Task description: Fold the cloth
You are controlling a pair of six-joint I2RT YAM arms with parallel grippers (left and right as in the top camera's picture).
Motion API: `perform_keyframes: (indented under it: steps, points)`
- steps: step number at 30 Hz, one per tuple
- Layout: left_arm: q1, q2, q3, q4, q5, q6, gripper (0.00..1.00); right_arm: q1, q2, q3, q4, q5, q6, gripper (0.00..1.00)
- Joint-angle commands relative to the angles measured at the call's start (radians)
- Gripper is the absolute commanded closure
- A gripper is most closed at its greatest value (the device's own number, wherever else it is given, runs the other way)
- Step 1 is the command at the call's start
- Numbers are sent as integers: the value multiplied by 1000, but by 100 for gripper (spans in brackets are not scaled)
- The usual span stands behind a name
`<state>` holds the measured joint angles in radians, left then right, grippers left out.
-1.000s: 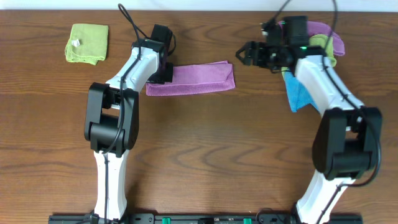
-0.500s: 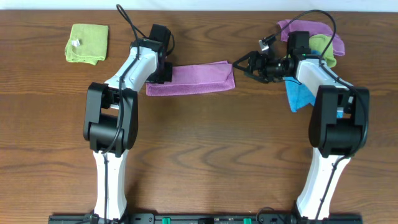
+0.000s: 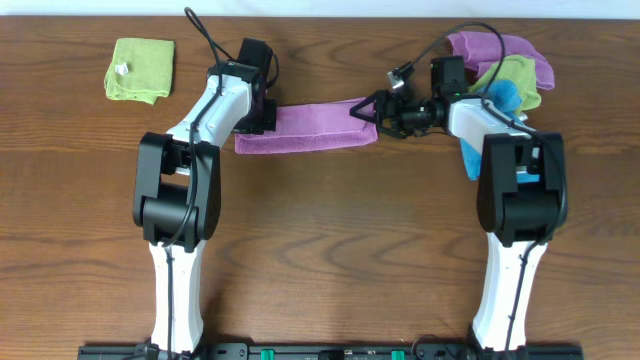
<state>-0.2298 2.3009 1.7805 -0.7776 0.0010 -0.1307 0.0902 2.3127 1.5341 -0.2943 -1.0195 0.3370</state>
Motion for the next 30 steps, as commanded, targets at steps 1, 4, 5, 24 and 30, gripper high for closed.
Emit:
perform_keyframes:
  steps: [1, 4, 5, 24, 30]
  points:
    - [5, 49, -39, 8, 40, -8, 95, 29, 24, -3, 0, 56, 37, 11]
    - [5, 49, -39, 6, 45, -8, 94, 30, 35, -3, 2, 62, 53, 22]
    - [5, 49, -39, 5, 45, -8, 95, 30, 35, -3, 3, 63, 59, 28]
    - [23, -406, 48, -77, 104, -51, 94, -7, 13, 364, -635, 450, -76, 99]
    - [47, -681, 48, -150, 121, -84, 94, 27, -11, 591, -925, 945, -87, 99]
